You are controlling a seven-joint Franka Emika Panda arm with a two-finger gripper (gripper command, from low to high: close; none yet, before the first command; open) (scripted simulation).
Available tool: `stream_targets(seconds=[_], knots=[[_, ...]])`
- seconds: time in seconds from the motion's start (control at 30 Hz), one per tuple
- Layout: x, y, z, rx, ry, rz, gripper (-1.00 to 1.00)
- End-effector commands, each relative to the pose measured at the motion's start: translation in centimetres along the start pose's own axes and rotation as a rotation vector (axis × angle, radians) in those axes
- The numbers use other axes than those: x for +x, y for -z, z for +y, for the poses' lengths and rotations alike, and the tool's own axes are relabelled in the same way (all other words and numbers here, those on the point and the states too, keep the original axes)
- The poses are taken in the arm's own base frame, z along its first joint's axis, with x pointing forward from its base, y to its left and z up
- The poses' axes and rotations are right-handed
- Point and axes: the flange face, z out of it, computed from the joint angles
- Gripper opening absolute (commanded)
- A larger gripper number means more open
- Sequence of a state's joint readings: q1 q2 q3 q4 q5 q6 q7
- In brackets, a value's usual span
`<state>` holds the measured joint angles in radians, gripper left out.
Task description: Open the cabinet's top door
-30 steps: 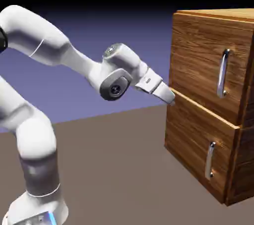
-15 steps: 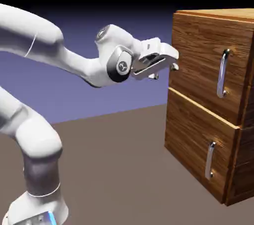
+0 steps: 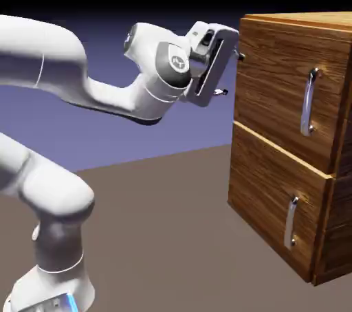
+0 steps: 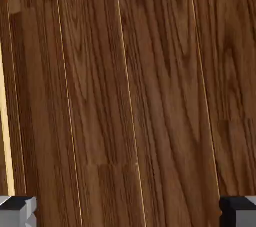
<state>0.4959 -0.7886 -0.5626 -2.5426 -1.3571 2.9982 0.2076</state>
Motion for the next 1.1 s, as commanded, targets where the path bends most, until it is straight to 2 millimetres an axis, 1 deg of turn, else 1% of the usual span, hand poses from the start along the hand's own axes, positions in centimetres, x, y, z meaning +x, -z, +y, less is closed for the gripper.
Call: stream_targets(seconds=[0.0,0.27,0.53,0.8,1.07], knots=[[-0.1,0.1,0.3,-0.010,0.046,0.009,1.00],[-2.0,0.2,2.5,-0.098,0.407,0.060,1.00],[-5.0,-0.9,4.3,-0.192,0.760,0.072,1.00],[-9.2,-3.2,5.7,-0.279,1.108,0.050,1.00],[-14.1,-6.7,6.2,-0.348,1.459,0.005,1.00]])
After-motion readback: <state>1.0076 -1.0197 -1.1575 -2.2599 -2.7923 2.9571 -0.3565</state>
